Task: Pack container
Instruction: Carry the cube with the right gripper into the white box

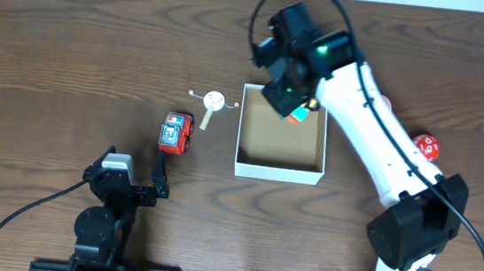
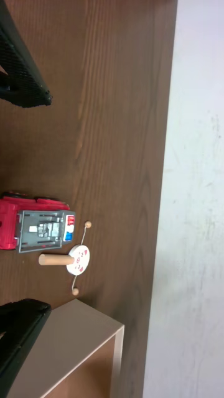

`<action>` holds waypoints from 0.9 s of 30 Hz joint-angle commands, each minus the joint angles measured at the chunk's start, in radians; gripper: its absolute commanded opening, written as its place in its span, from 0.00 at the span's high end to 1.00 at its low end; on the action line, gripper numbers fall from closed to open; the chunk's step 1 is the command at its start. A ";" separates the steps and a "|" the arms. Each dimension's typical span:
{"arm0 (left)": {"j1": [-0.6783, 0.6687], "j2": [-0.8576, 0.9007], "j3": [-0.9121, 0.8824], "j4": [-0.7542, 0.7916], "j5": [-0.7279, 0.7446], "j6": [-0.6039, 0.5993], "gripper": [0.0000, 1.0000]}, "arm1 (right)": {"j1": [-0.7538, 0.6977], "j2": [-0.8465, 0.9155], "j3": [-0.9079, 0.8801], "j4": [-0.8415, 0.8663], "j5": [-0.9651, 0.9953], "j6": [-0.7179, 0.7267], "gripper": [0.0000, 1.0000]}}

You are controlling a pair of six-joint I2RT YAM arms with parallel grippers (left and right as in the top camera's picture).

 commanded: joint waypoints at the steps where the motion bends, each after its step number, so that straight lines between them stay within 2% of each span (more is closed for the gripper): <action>1: 0.005 -0.007 -0.008 -0.029 -0.008 0.013 0.02 | 0.046 0.002 0.019 0.008 0.060 0.006 0.45; 11: 0.005 -0.007 -0.008 -0.029 -0.008 0.013 0.02 | 0.083 0.006 -0.021 -0.006 0.099 -0.021 0.49; 27: 0.005 -0.007 -0.008 -0.029 -0.008 0.013 0.02 | 0.076 0.006 -0.292 0.133 0.100 -0.044 0.53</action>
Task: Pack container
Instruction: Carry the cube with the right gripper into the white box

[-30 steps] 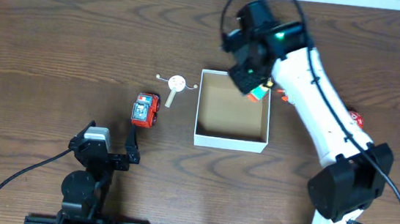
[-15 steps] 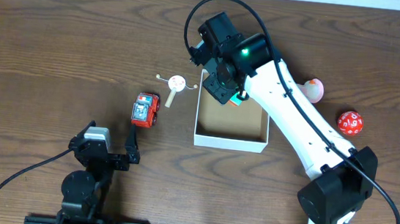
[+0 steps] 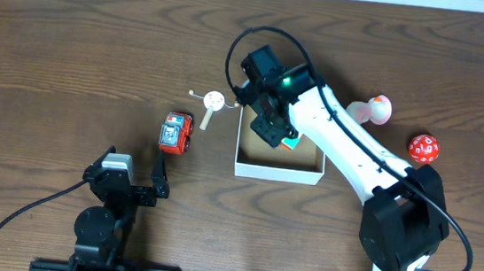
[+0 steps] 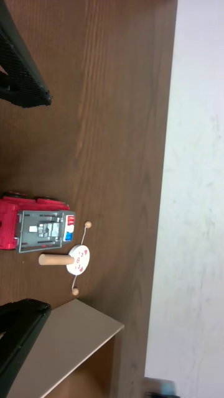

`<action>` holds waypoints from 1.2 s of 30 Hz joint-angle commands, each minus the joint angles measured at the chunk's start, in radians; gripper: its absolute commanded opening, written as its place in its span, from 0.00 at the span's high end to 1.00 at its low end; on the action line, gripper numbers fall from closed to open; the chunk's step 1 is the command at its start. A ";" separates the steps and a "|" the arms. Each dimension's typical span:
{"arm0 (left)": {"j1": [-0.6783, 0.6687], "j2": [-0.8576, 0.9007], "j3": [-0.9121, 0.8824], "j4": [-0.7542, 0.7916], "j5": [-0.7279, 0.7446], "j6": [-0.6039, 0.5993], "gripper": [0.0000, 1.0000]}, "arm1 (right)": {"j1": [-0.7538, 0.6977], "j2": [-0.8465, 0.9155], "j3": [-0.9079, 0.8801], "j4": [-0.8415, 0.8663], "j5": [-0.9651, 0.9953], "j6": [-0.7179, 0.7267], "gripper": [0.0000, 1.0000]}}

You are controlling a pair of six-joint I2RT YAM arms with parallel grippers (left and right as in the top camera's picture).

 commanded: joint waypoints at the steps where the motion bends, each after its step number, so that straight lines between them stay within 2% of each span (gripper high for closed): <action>1: 0.005 -0.007 -0.008 -0.029 -0.008 0.013 0.02 | -0.004 0.002 -0.039 0.025 0.013 -0.019 0.52; 11: 0.005 -0.007 -0.008 -0.029 -0.008 0.013 0.02 | -0.035 0.002 -0.124 0.101 0.014 -0.094 0.52; 33: 0.005 -0.007 -0.008 -0.029 -0.008 0.013 0.02 | -0.064 0.002 -0.137 0.024 0.013 -0.128 0.55; 36: 0.005 -0.007 -0.008 -0.029 -0.008 0.013 0.02 | -0.064 0.002 -0.161 0.030 0.011 -0.133 0.52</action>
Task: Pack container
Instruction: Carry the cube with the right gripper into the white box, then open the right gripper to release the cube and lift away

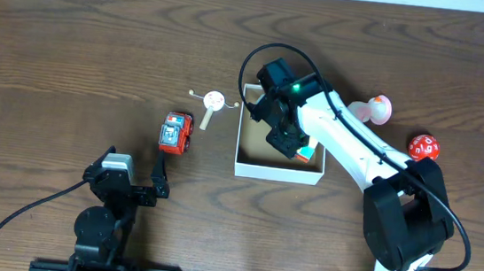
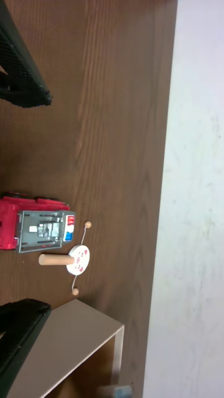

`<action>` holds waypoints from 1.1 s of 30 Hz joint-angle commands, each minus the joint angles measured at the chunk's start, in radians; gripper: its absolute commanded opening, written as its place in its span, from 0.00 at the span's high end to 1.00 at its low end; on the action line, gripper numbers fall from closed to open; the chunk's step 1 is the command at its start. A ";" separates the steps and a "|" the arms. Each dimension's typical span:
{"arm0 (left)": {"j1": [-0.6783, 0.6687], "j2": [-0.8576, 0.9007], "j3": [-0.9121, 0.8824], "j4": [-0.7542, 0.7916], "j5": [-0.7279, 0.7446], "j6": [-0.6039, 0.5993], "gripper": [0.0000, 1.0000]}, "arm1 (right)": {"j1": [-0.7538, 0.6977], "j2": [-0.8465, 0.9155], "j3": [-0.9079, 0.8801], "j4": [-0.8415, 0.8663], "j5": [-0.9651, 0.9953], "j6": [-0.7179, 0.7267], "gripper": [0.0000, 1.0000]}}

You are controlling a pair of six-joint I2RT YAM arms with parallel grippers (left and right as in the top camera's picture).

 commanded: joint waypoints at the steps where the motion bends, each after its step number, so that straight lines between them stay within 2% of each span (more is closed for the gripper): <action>1: 0.005 -0.007 -0.008 -0.028 -0.008 0.013 0.02 | -0.006 0.002 -0.032 0.000 -0.002 -0.029 0.51; 12: 0.005 -0.007 -0.008 -0.028 -0.008 0.013 0.02 | -0.006 0.002 -0.093 0.040 -0.003 -0.050 0.45; 14: 0.005 -0.007 -0.008 -0.028 -0.008 0.013 0.02 | -0.006 0.002 -0.093 0.040 -0.003 -0.050 0.37; 17: 0.005 -0.007 -0.008 -0.028 -0.008 0.013 0.02 | -0.006 0.002 -0.093 0.041 -0.004 -0.050 0.16; 19: 0.005 -0.007 -0.008 -0.028 -0.008 0.013 0.02 | -0.006 0.002 -0.093 0.044 -0.004 -0.050 0.11; 26: 0.005 -0.007 -0.008 -0.028 -0.008 0.013 0.02 | -0.006 -0.001 -0.055 0.062 -0.003 -0.014 0.13; 33: 0.005 -0.007 -0.008 -0.028 -0.008 0.013 0.02 | -0.010 -0.001 0.216 -0.082 0.003 0.161 0.15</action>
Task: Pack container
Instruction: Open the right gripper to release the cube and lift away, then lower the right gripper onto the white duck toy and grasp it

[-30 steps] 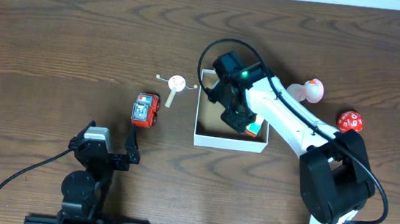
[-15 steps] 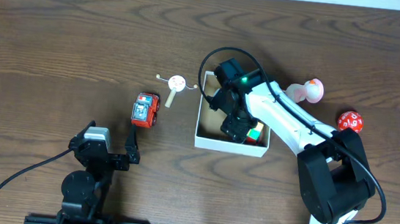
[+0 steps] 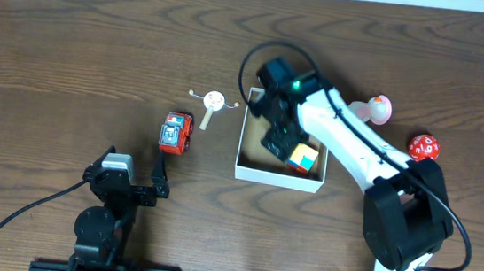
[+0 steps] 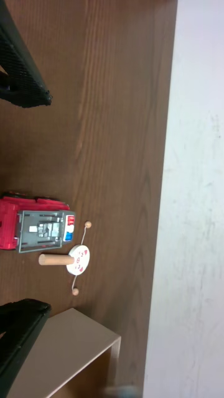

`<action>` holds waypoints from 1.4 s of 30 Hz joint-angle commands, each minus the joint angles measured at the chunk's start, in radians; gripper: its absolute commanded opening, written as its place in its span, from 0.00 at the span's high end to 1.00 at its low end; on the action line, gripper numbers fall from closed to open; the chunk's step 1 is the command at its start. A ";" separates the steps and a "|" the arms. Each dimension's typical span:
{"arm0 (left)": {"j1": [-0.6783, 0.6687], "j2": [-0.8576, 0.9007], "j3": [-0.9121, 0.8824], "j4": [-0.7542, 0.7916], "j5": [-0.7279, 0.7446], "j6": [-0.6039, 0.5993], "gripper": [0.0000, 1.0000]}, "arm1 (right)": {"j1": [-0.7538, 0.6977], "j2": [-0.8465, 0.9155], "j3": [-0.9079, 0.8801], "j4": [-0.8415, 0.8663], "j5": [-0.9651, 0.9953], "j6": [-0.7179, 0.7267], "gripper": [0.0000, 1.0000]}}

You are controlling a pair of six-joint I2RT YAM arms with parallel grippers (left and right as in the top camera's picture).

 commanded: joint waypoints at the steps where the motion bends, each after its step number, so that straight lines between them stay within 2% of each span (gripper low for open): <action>1: 0.005 -0.007 -0.008 -0.028 -0.008 0.013 0.02 | -0.013 -0.005 0.161 -0.055 0.010 0.131 0.16; 7: 0.005 -0.007 -0.008 -0.028 -0.008 0.013 0.02 | -0.085 -0.005 0.402 -0.209 0.097 0.349 0.15; 11: 0.005 -0.007 -0.008 -0.028 -0.008 0.013 0.02 | -0.183 -0.007 0.471 -0.267 0.103 0.436 0.13; 21: 0.005 -0.007 -0.008 -0.028 -0.008 0.013 0.02 | -0.468 -0.006 0.442 -0.304 0.068 0.459 0.04; 32: 0.005 -0.007 -0.008 -0.028 -0.008 0.013 0.02 | -0.576 -0.006 0.217 -0.150 0.036 0.031 0.01; 37: 0.005 -0.007 -0.008 -0.028 -0.008 0.013 0.02 | -0.583 -0.006 0.087 -0.058 -0.112 -0.185 0.01; 42: 0.005 -0.007 -0.008 -0.028 -0.008 0.013 0.02 | -0.583 -0.006 -0.005 0.076 -0.131 -0.274 0.01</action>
